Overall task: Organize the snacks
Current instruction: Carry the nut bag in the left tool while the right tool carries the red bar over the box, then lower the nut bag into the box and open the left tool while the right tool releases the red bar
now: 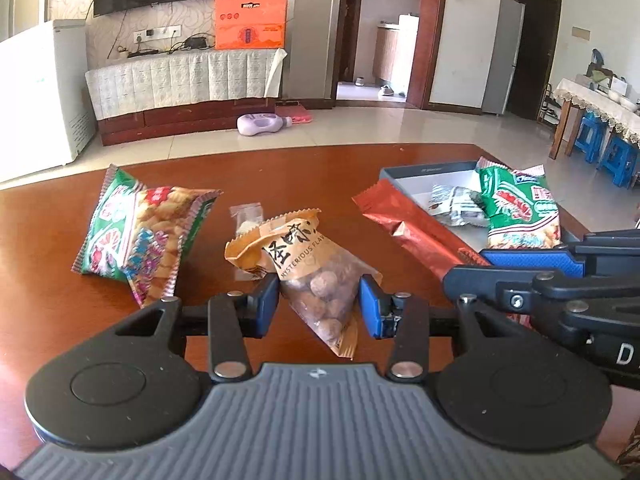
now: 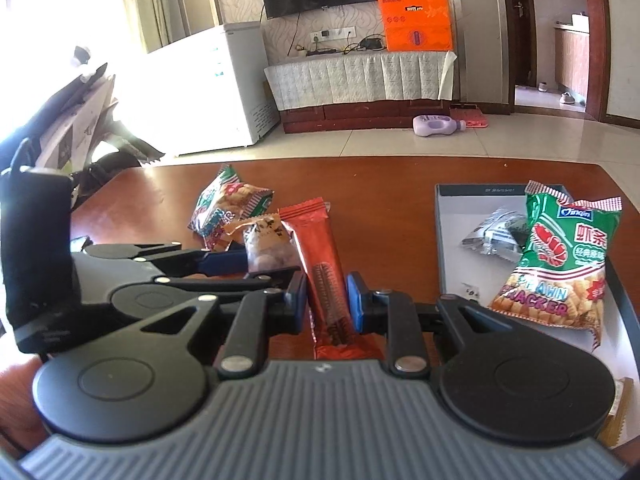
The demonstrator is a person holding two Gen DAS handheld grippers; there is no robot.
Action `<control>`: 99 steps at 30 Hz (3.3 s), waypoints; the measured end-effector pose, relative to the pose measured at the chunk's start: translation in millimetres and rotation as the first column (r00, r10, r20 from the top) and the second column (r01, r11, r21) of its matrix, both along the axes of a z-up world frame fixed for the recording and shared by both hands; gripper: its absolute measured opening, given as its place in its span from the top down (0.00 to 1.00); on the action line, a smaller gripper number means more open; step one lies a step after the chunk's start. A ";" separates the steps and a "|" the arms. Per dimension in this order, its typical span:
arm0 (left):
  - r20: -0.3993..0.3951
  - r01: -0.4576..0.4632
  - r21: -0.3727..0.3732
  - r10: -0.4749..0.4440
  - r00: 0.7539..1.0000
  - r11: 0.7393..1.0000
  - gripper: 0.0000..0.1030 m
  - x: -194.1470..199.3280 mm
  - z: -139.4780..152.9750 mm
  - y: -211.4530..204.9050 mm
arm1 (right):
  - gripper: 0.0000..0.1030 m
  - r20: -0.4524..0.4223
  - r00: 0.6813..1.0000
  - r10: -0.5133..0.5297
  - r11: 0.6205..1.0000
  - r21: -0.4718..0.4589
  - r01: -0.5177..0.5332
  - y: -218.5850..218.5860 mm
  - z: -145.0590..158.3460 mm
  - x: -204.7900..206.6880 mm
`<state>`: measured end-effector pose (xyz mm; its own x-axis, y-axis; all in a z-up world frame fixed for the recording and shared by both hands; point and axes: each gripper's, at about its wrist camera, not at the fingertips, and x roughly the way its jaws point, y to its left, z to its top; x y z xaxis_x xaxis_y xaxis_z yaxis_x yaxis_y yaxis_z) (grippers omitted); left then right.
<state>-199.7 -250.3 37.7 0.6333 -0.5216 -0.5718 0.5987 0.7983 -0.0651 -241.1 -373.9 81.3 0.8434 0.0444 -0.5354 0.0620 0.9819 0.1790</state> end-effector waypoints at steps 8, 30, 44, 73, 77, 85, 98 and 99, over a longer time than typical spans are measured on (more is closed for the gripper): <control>0.016 0.040 -0.012 -0.039 0.999 0.999 0.52 -9.4 6.1 -22.0 | 0.75 0.032 0.999 -0.030 1.000 0.005 0.030 -17.2 7.9 -15.8; 0.029 0.139 -0.031 -0.138 0.990 0.990 0.52 -32.0 7.5 -88.2 | 0.75 0.053 0.990 -0.128 0.992 -0.003 0.128 -70.2 13.1 -58.0; 0.029 0.171 -0.042 -0.170 0.985 0.984 0.52 -24.8 3.6 -135.2 | 0.75 0.038 0.979 -0.199 0.980 0.003 0.199 -101.4 7.4 -80.6; 0.060 0.186 0.007 -0.186 0.981 0.983 0.49 20.5 -16.0 -210.7 | 0.75 0.041 0.976 -0.216 0.976 0.005 0.216 -110.9 2.6 -90.2; 0.068 0.196 0.022 -0.197 0.978 0.980 0.46 19.2 -18.8 -210.7 | 0.75 0.040 0.975 -0.218 0.976 0.007 0.218 -110.5 3.6 -90.4; 0.068 0.213 0.061 -0.217 0.974 0.975 0.43 8.3 -27.3 -207.0 | 0.75 0.046 0.975 -0.215 0.976 -0.004 0.216 -107.5 3.9 -84.8; 0.067 0.252 0.113 -0.260 0.963 0.961 0.41 -20.3 -33.8 -184.8 | 0.75 0.018 0.971 -0.238 0.971 0.022 0.238 -116.2 -6.4 -69.9; 0.073 0.258 0.121 -0.268 0.961 0.959 0.41 -23.9 -34.0 -182.7 | 0.75 0.014 0.971 -0.237 0.971 0.023 0.237 -116.6 -7.6 -67.4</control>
